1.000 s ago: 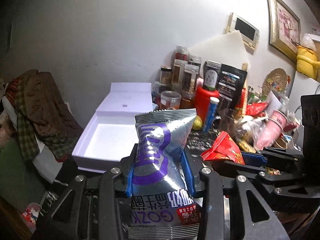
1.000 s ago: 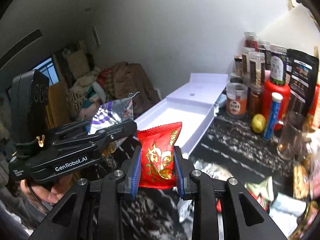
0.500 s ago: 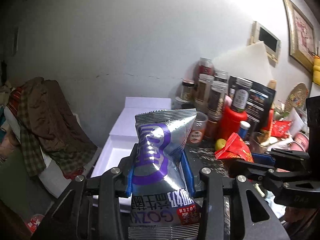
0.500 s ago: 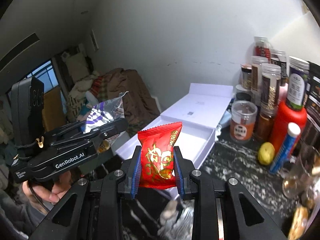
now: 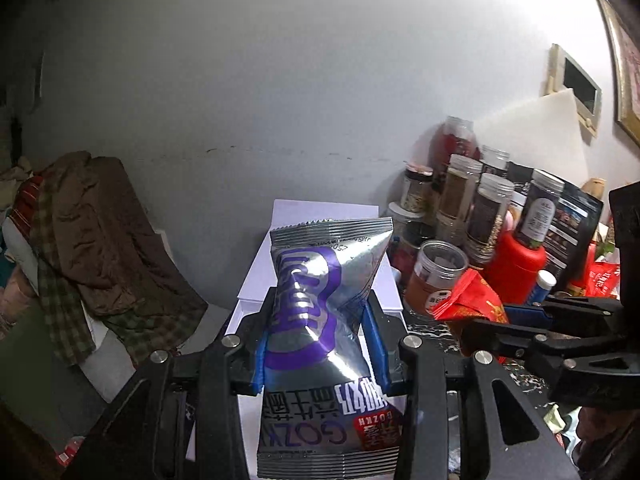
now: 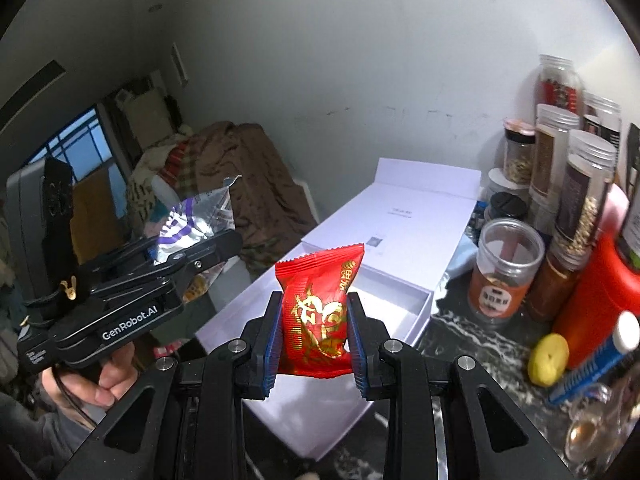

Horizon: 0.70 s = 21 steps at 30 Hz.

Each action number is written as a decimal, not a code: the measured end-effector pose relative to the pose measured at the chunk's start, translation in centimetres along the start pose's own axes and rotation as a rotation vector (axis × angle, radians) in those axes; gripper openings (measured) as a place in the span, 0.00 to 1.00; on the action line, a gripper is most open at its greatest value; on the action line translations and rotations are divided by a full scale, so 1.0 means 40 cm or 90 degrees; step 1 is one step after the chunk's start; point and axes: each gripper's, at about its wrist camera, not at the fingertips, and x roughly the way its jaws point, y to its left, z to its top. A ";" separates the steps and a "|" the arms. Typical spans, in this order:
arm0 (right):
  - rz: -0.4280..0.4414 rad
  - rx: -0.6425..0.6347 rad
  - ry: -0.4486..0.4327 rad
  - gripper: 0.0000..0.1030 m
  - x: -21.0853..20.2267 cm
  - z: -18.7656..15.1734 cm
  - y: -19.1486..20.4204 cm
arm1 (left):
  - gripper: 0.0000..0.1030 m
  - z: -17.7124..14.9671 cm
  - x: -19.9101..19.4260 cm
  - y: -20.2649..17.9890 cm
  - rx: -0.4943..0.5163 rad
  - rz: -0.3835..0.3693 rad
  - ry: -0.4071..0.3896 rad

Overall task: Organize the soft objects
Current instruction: 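Carry both packets over the white box and open both grippers to drop them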

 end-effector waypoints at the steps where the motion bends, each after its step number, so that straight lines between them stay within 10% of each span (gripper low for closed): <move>1: -0.001 0.000 0.006 0.28 0.012 0.004 -0.003 | 0.38 0.000 0.012 0.004 0.000 0.001 0.004; 21: -0.003 0.036 0.111 0.28 0.282 0.010 -0.090 | 0.38 -0.077 0.289 0.072 0.028 0.063 0.135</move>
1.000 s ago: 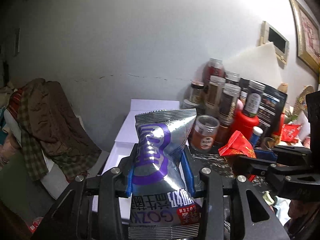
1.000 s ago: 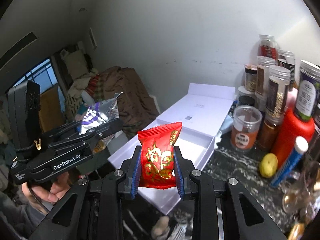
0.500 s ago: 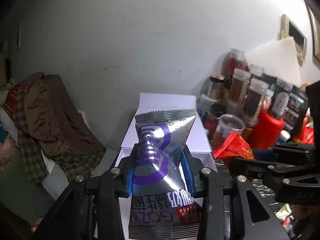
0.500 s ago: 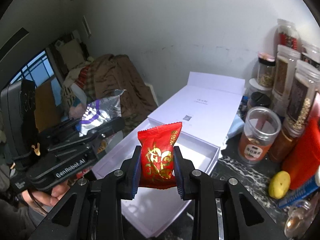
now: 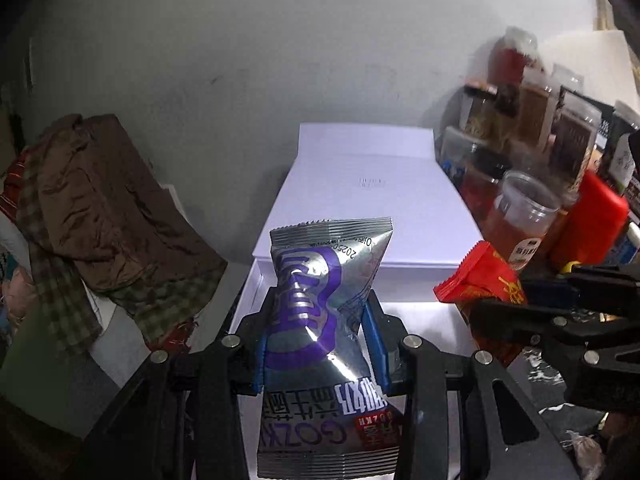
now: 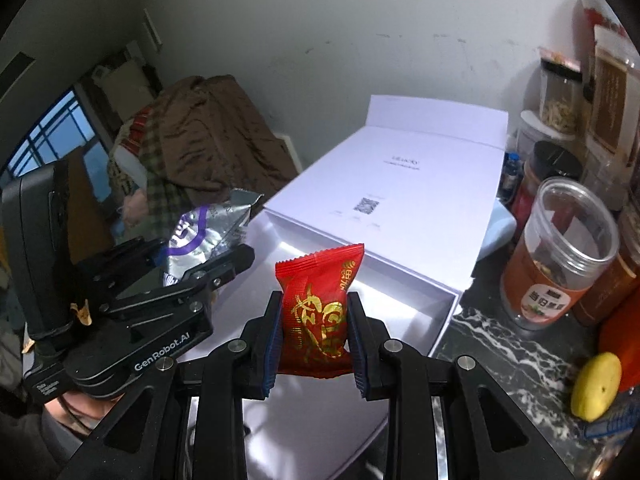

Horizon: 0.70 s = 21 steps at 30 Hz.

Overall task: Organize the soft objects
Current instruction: 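Carry both packets over the white box and open both grippers to drop them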

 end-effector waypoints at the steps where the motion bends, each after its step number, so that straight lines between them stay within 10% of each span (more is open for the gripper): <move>1: 0.004 0.008 0.008 0.29 0.011 0.002 -0.008 | 0.38 0.000 0.016 -0.001 0.007 0.001 0.008; 12: -0.019 0.013 0.082 0.29 0.110 0.006 -0.041 | 0.38 -0.005 0.102 -0.016 0.052 0.064 0.055; 21: -0.044 0.001 0.102 0.30 0.138 0.003 -0.040 | 0.38 -0.021 0.178 -0.003 0.035 0.025 0.178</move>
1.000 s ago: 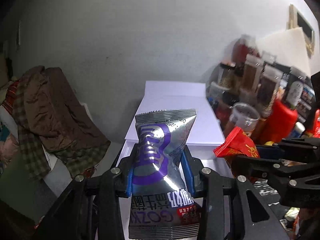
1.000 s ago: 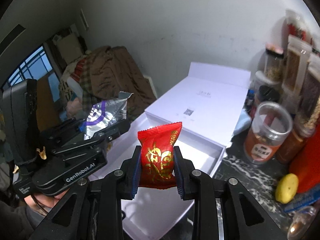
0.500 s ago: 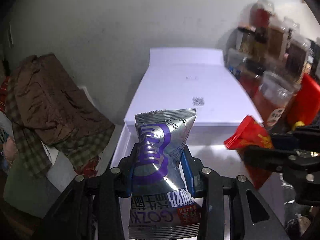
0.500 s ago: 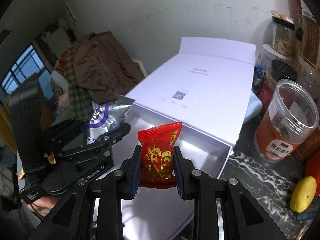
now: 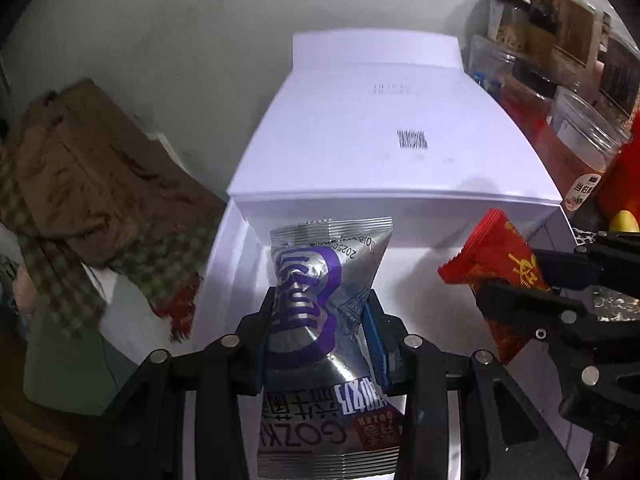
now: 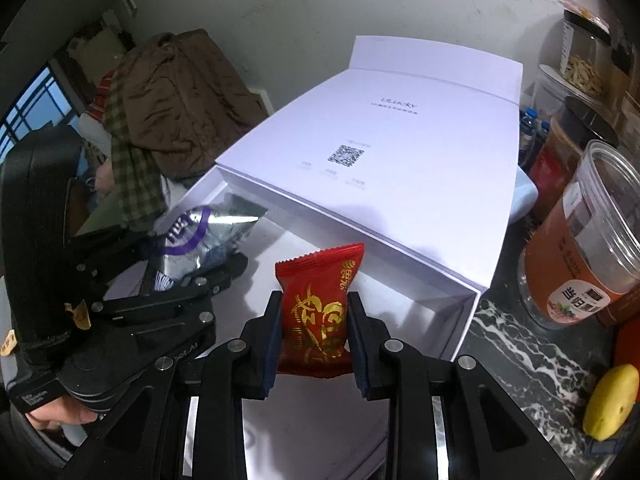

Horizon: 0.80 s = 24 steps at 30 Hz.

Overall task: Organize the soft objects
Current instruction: 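Carry both packets over the white box and open both grippers to drop them, then withdraw both open grippers from the box back toward the gingham cloth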

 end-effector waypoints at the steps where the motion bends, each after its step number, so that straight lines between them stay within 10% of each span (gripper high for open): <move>1: 0.000 0.003 0.001 0.34 0.000 0.002 -0.003 | 0.38 -0.001 0.003 0.002 -0.002 -0.012 0.006; 6: -0.016 0.010 -0.010 0.52 -0.015 -0.001 -0.003 | 0.43 -0.007 -0.002 -0.010 0.006 0.005 0.002; 10: -0.024 0.015 -0.010 0.52 -0.035 -0.014 -0.006 | 0.85 -0.007 -0.010 -0.014 0.002 0.023 0.001; 24: -0.067 0.030 -0.101 0.52 -0.206 -0.044 0.017 | 0.85 -0.013 -0.191 -0.040 -0.021 0.029 -0.100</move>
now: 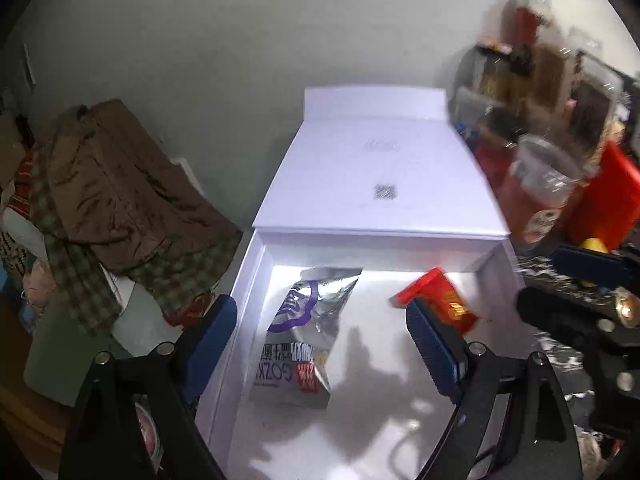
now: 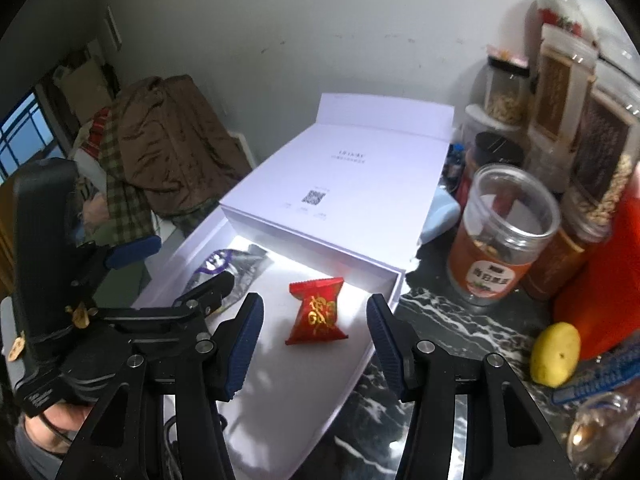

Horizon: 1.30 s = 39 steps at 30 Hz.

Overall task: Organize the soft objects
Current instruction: 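Withdraw both open grippers from the box back toward the gingham cloth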

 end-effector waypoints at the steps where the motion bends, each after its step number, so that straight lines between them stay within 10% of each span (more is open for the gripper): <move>1: -0.002 -0.001 -0.006 0.52 -0.011 -0.001 0.002 | 0.85 0.002 -0.025 -0.004 0.002 0.000 -0.014; 39: -0.064 -0.035 -0.221 0.73 -0.567 -0.202 0.028 | 0.85 -0.116 -0.587 -0.145 0.052 -0.114 -0.217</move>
